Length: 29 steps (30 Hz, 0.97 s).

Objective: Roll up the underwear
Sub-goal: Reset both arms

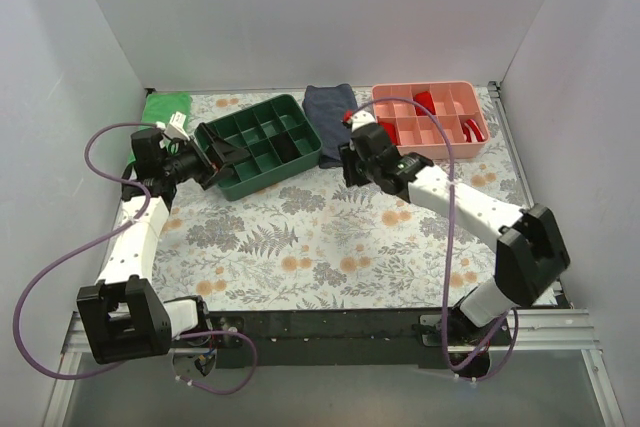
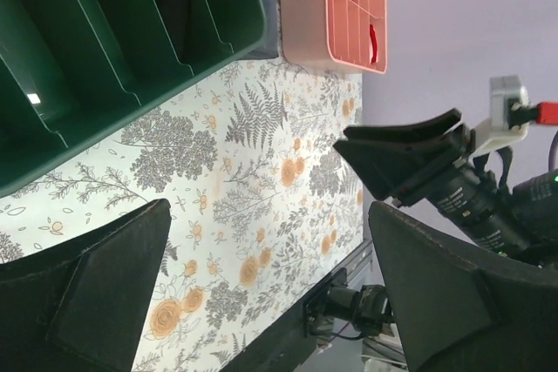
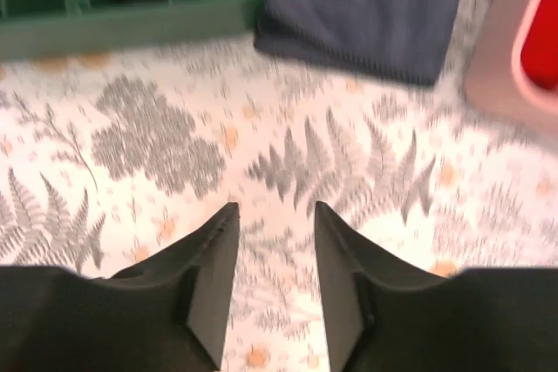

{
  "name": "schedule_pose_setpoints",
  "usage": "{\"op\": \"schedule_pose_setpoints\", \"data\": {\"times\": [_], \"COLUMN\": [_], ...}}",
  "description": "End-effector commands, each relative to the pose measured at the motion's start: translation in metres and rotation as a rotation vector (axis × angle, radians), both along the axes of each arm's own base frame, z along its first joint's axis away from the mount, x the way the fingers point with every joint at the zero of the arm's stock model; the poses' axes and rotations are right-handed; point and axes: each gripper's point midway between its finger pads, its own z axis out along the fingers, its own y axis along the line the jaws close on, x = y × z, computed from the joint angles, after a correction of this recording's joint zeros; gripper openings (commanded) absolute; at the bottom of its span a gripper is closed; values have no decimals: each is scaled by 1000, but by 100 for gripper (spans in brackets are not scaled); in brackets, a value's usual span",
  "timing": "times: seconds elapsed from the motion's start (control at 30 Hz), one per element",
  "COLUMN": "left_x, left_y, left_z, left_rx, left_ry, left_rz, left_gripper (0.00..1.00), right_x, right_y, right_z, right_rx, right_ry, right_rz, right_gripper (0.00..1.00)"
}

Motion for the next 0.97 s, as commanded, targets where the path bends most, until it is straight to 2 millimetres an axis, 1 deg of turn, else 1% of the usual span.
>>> {"op": "schedule_pose_setpoints", "data": {"times": [0.0,0.03,0.07,0.1,0.13,0.17,0.2,0.23,0.27,0.3,0.33,0.37,0.4,0.43,0.47,0.5,0.53,0.57,0.6,0.63,0.7,0.73,0.8,0.83,0.87,0.9,0.93], "left_x": [-16,-17,-19,-22,-24,-25,-29,-27,-27,-30,-26,-25,-30,-30,-28,-31,-33,-31,-32,-35,-34,-36,-35,-35,-35,-32,-31], "left_y": [-16,-22,-30,-45,-51,-57,-68,-67,-68,-78,-76,-78,-91,-96,-96,-105,-109,-107,-110,-110,-107,-104,-98,-94,-91,-84,-80], "left_z": [-10,-13,-18,-26,-27,-27,-26,-26,-23,-19,-19,-18,-10,-8,-7,-5,-6,-6,-1,-5,-2,1,3,7,8,10,11], "left_rx": [103,143,193,256,279,292,298,324,341,371,416,447,465,481,498,491,474,477,460,460,453,453,479,483,490,501,509], "left_ry": [-27,-34,-38,-33,-38,-41,-48,-59,-81,-118,-132,-139,-164,-178,-183,-191,-180,-175,-196,-199,-218,-235,-249,-263,-266,-272,-277], "left_rz": [-53,-56,-59,-63,-65,-65,-80,-55,-53,-80,-49,-40,-63,-63,-42,-61,-63,-34,-33,-35,-6,-1,20,37,51,94,118], "left_gripper": [98,98,98,98,98,98,98,98,98,98,98,98,98,98,98,98,98,98,98,98,98,98,98,98,98,98,98], "right_x": [-56,-73,-81,-85,-88,-96,-98,-98,-100,-101,-98,-97,-97,-94,-93,-93,-92,-93,-94,-94,-97,-99,-101,-104,-104,-103,-104], "right_y": [-37,-52,-58,-64,-74,-86,-93,-103,-110,-114,-124,-130,-137,-149,-154,-160,-169,-175,-180,-187,-195,-202,-208,-214,-217,-219,-229], "right_z": [-36,-58,-51,-51,-53,-54,-53,-53,-46,-43,-40,-31,-31,-28,-23,-25,-24,-24,-26,-27,-32,-37,-37,-43,-40,-38,-31], "right_rx": [21,3,37,53,41,40,37,21,29,24,-1,3,-15,-47,-51,-71,-98,-108,-122,-143,-174,-198,-186,-202,-181,-172,-171], "right_ry": [131,171,146,135,121,110,96,71,40,20,-15,-50,-67,-101,-127,-138,-158,-161,-161,-168,-162,-164,-178,-185,-207,-228,-266], "right_rz": [-41,-54,-59,-83,-114,-131,-147,-178,-185,-190,-217,-236,-255,-297,-312,-331,-370,-390,-413,-445,-465,-488,-524,-543,-557,-570,-613], "right_gripper": [53,57,65,68,73,78,80,81,83,84,84,86,87,89,91,92,92,93,94,95,95,96,98,98,98,98,99]}}
